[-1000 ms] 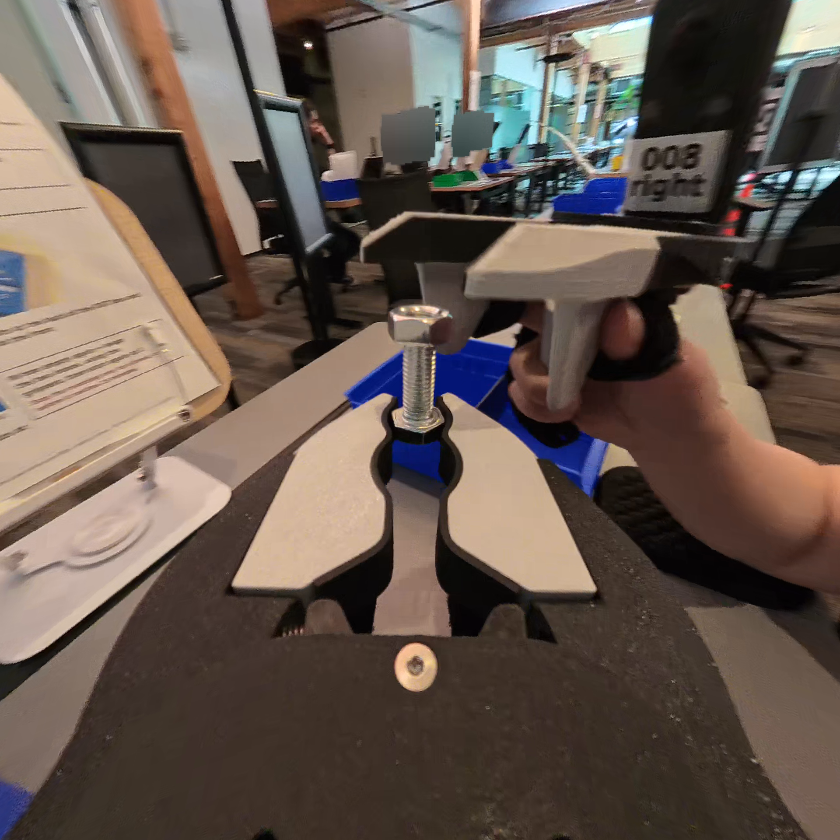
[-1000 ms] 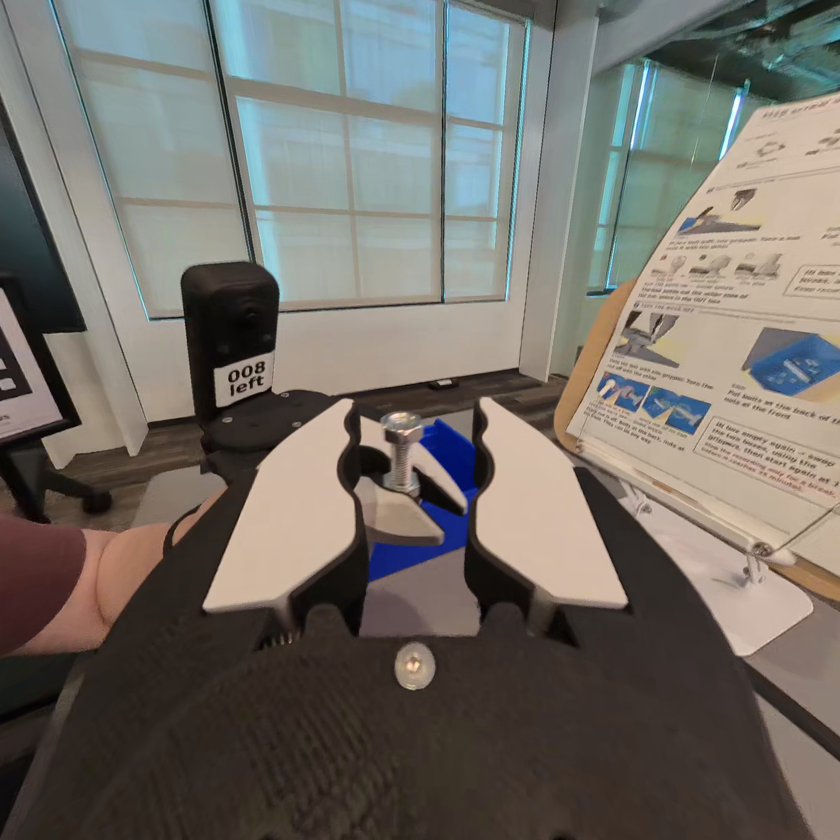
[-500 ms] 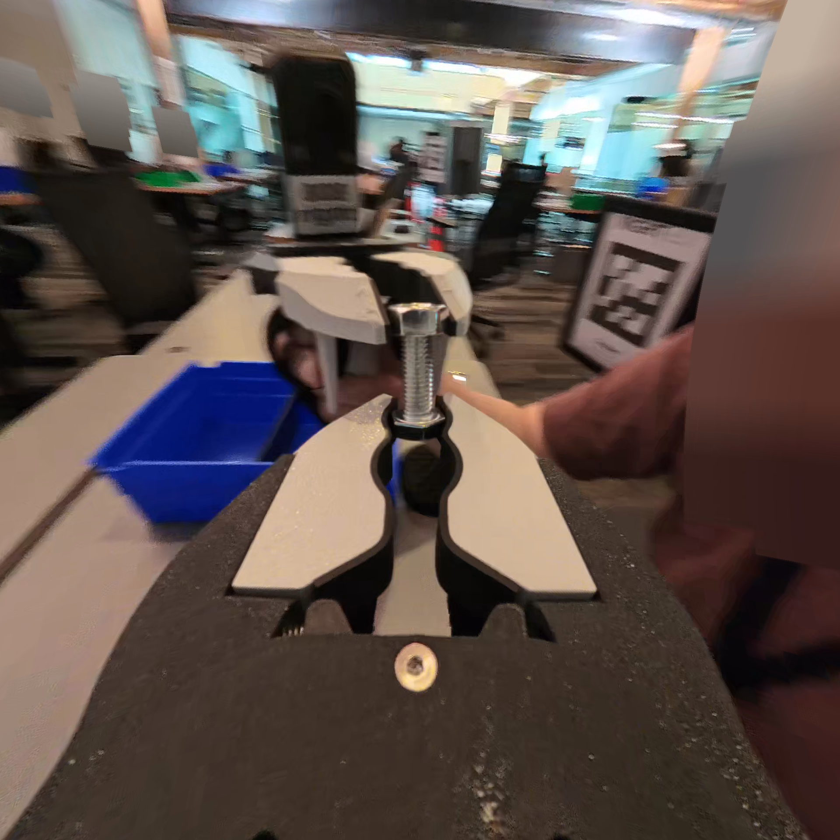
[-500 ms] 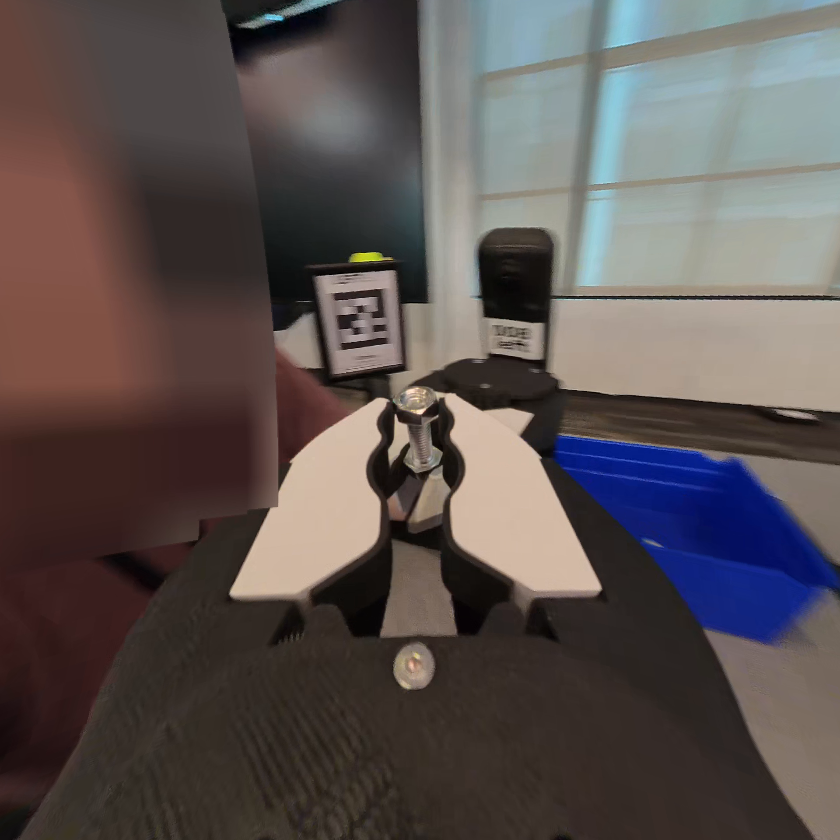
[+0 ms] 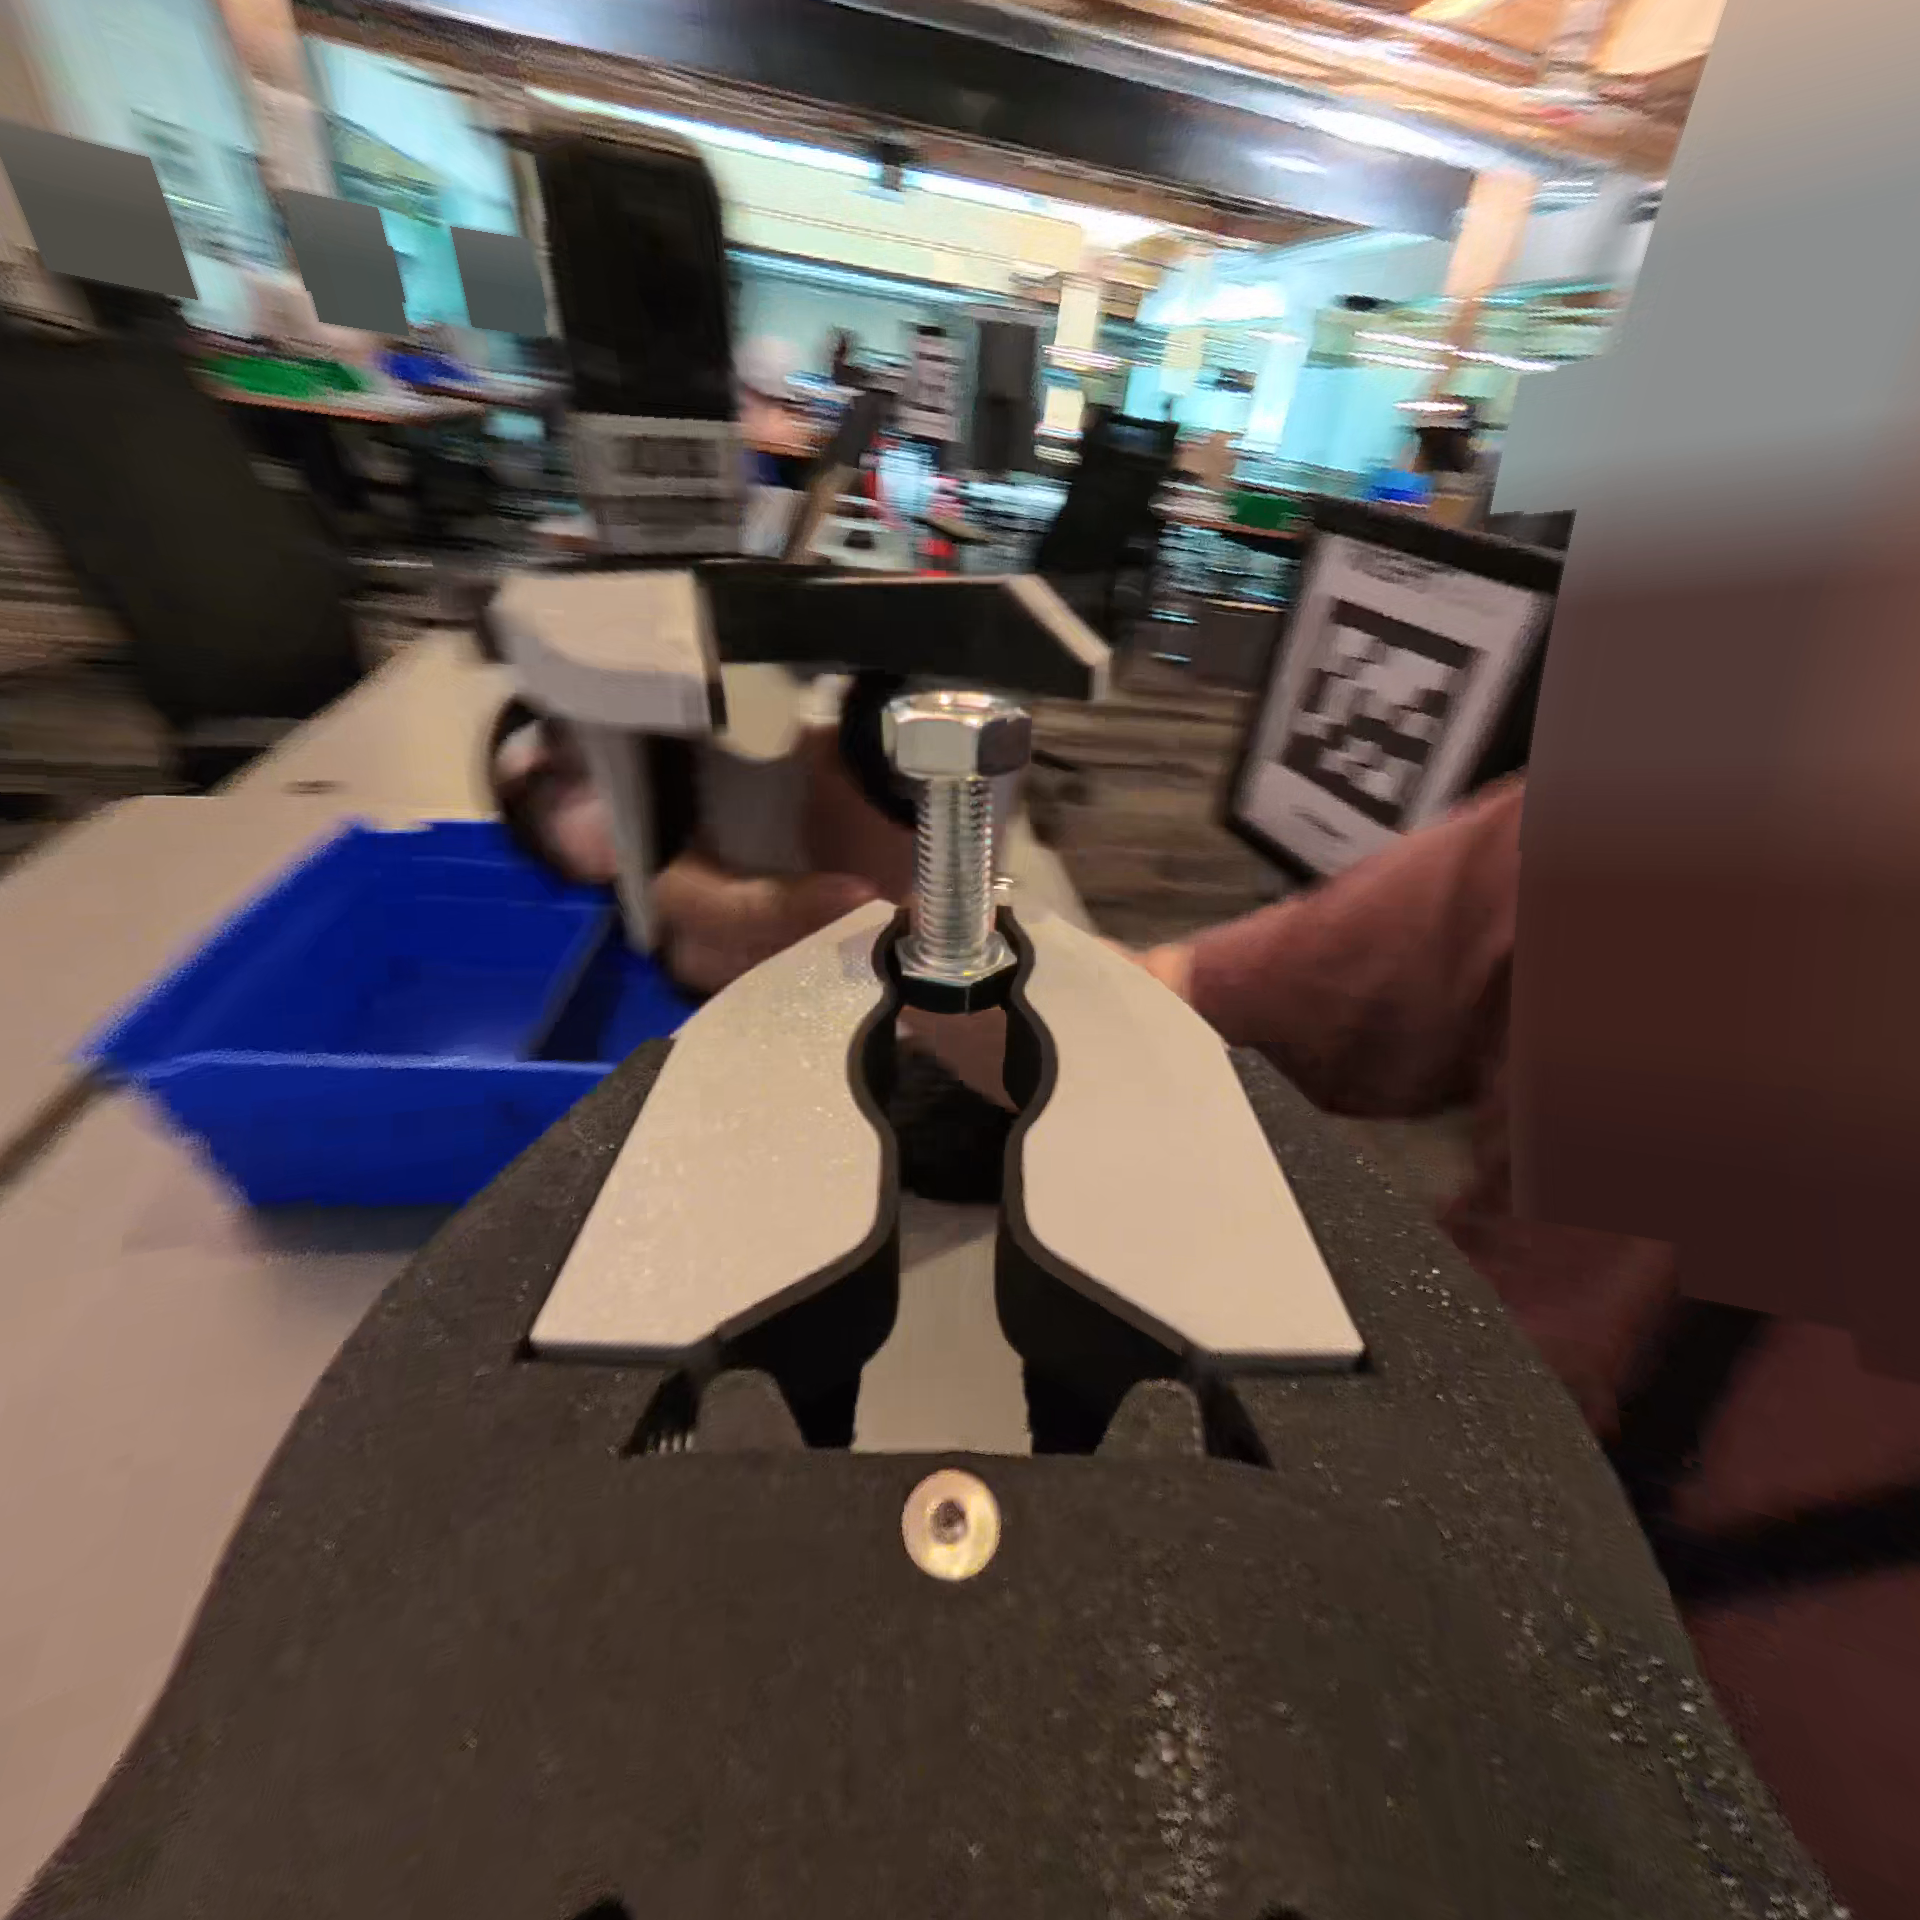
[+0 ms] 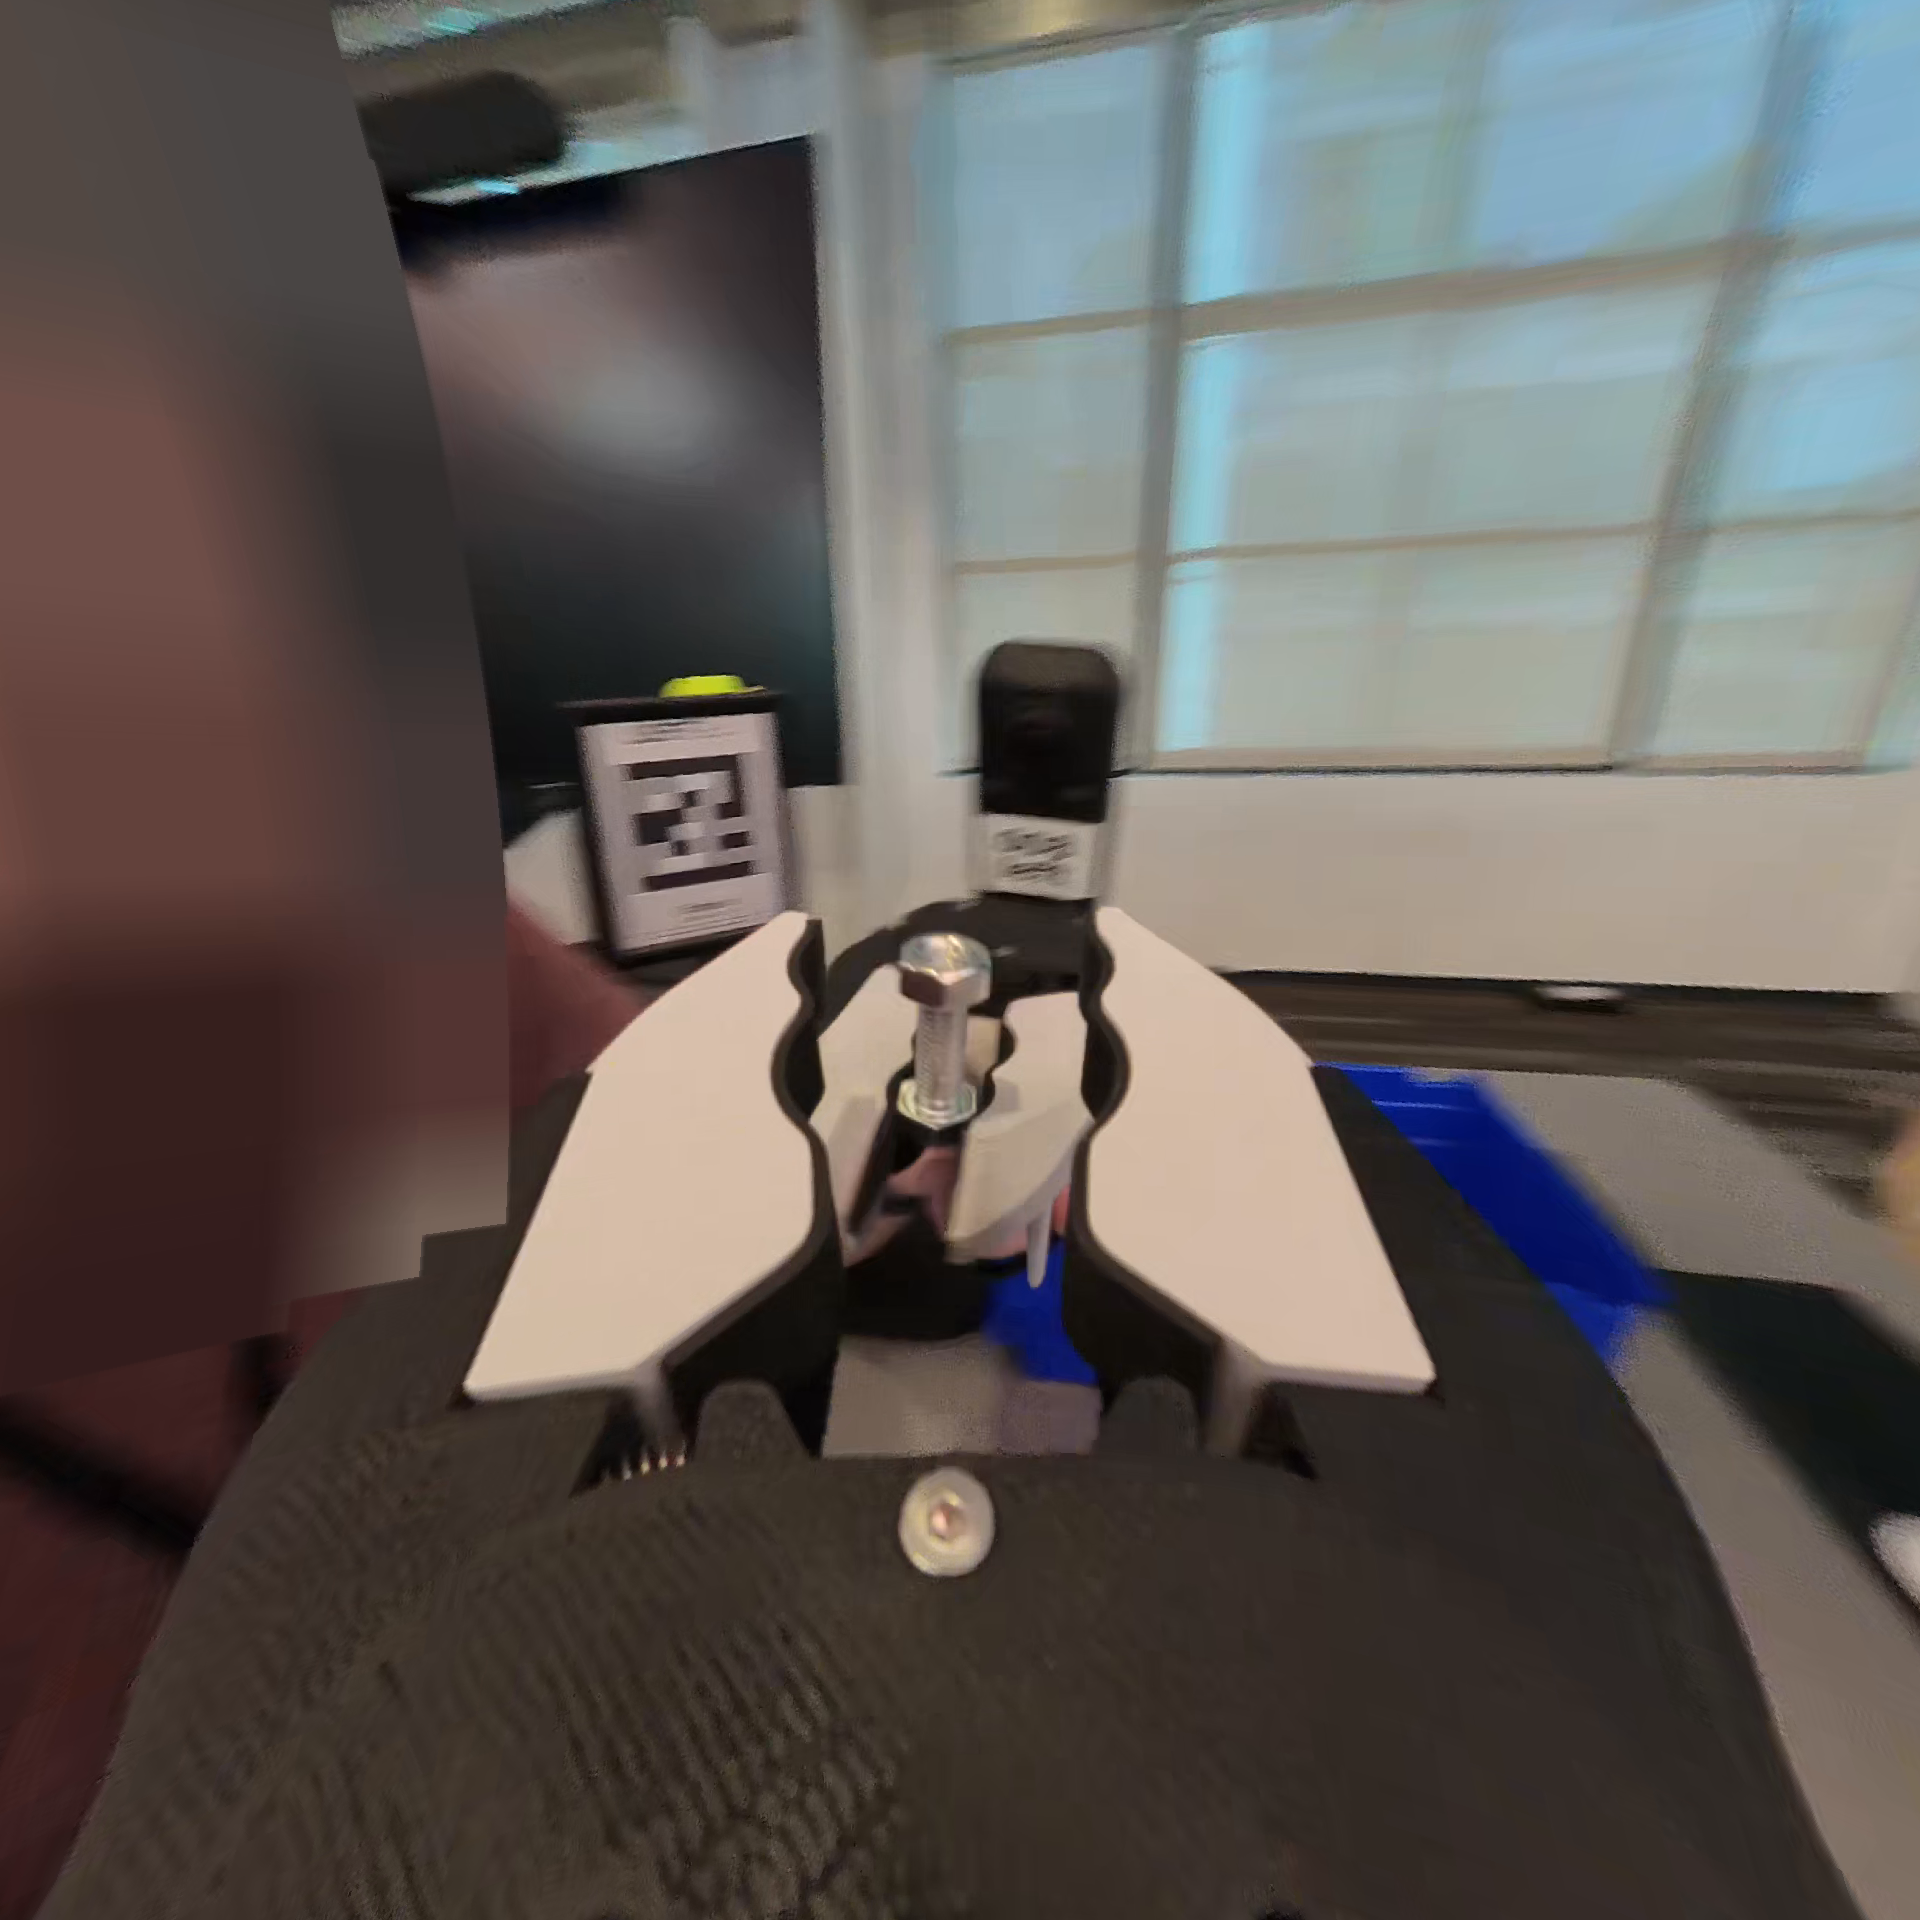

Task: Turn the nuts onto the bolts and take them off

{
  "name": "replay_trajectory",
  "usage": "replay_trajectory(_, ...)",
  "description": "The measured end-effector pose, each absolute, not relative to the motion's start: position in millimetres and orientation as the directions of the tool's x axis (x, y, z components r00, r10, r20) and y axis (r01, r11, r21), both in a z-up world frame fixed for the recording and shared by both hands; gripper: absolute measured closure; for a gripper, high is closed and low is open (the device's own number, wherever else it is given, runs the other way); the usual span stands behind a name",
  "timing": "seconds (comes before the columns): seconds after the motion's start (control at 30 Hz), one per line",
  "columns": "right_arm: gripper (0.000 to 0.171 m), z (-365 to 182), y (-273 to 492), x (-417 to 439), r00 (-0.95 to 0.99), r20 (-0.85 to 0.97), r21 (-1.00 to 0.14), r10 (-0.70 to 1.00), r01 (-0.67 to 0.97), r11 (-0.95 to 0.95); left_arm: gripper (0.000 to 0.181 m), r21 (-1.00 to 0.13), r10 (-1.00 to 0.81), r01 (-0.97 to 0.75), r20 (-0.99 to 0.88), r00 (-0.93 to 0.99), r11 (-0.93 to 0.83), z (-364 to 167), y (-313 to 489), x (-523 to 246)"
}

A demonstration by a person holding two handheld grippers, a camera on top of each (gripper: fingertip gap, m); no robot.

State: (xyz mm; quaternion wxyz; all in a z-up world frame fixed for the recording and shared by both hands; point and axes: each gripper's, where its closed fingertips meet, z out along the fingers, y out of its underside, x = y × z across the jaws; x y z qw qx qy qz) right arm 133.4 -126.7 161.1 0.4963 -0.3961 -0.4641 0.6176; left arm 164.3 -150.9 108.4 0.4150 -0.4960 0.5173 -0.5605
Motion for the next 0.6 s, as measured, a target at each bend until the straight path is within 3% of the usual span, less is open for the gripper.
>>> replay_trajectory(0.03, 0.124, 166.6, -114.9, 136.7, -0.068, -0.006, -0.962, 0.998, -0.272, -0.025, 0.166, -0.994, -0.994, -0.037, 0.102, -0.035, -0.101, 108.3, -132.0, 161.9)
replay_trajectory(0.13, 0.130, 173.9, -87.3, 142.0, 0.272, 0.001, -0.953, 0.962, -0.293, 0.083, 0.166, -0.999, -0.954, -0.022, 0.024, 0.298, -0.032, 106.3, -84.8, 148.3)
replay_trajectory(0.23, 0.129, 161.5, -76.5, 130.7, 0.427, -0.003, -0.967, 0.904, -0.232, 0.106, 0.166, -0.996, -0.855, -0.075, -0.084, 0.512, 0.053, 102.1, -58.9, 135.4)
replay_trajectory(0.37, 0.129, 142.7, -69.2, 115.6, 0.482, -0.018, -0.981, 0.876, -0.177, 0.077, 0.166, -0.993, -0.823, -0.100, -0.105, 0.558, 0.060, 98.1, -56.1, 135.6)
replay_trajectory(0.53, 0.141, 138.2, -66.9, 115.2, 0.440, -0.081, -0.979, 0.894, -0.203, 0.011, 0.166, -0.988, -0.800, -0.134, -0.137, 0.584, 0.072, 95.2, -53.4, 134.8)
replay_trajectory(0.6, 0.153, 139.8, -69.6, 115.5, 0.411, -0.077, -0.977, 0.908, -0.211, 0.013, 0.166, -0.988, -0.810, -0.136, -0.136, 0.571, 0.070, 94.5, -54.9, 136.7)
